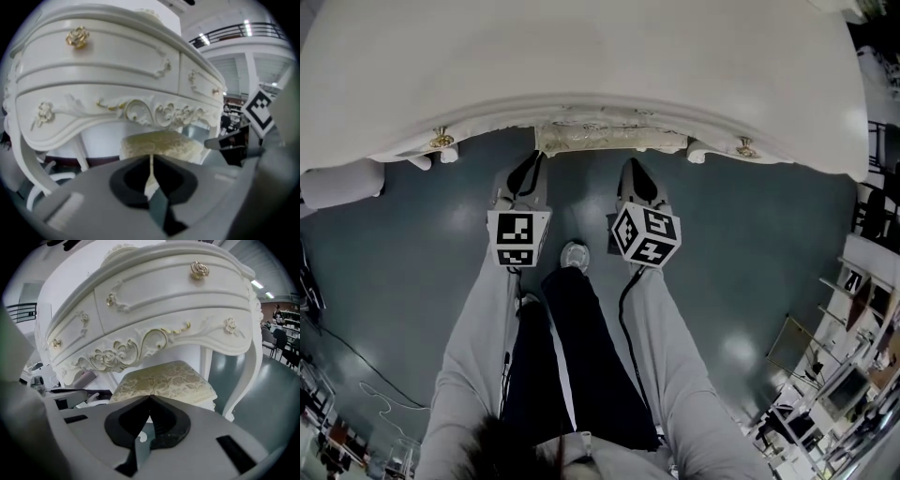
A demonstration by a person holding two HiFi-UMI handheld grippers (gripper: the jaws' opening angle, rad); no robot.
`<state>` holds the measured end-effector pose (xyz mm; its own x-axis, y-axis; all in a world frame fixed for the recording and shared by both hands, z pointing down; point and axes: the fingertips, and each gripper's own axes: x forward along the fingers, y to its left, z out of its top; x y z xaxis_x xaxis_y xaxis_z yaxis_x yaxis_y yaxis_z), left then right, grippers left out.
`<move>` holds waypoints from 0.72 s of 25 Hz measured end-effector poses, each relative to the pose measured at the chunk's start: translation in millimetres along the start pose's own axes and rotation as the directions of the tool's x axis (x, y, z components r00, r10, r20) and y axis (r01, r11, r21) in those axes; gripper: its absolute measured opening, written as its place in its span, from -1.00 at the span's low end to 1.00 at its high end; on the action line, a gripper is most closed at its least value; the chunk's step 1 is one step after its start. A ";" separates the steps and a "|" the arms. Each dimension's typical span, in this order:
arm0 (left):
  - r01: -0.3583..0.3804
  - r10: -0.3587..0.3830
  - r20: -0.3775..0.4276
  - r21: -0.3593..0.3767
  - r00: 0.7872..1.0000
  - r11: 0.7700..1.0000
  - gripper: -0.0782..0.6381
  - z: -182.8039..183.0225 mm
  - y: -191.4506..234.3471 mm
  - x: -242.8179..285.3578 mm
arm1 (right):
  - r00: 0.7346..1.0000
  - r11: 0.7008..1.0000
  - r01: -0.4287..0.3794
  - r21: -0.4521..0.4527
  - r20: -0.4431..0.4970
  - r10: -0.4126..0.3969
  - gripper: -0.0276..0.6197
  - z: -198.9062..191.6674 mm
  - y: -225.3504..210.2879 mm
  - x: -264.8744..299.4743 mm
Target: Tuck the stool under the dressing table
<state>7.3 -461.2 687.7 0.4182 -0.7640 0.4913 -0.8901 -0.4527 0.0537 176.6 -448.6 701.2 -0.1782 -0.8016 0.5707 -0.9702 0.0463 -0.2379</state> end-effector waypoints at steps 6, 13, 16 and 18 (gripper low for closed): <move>0.000 -0.001 0.055 0.014 0.998 1.000 -0.76 26.6 -0.3 -36.1 | 0.999 0.999 -0.035 -0.034 0.038 0.036 -0.91 17.7 26.8 -36.3; 0.009 -0.012 0.094 0.041 0.996 0.999 -0.76 66.8 -10.9 -100.6 | 0.997 0.997 -0.021 -0.075 0.071 0.026 -0.91 40.6 53.4 -106.0; 0.019 -0.021 0.116 0.022 0.993 1.000 -0.76 84.8 -14.0 -127.5 | 0.996 0.995 -0.022 -0.093 0.084 0.030 -0.91 53.1 64.3 -133.8; 0.027 -0.029 0.131 0.017 0.991 0.999 -0.76 96.6 -16.3 -145.3 | 0.995 0.994 -0.031 -0.106 0.088 0.040 -0.91 61.9 72.2 -150.5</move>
<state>-21.5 -387.2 531.4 0.4642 -0.8042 0.3712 -0.8751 -0.4811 0.0520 143.5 -361.6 549.5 -0.2019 -0.8484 0.4894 -0.9761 0.1337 -0.1711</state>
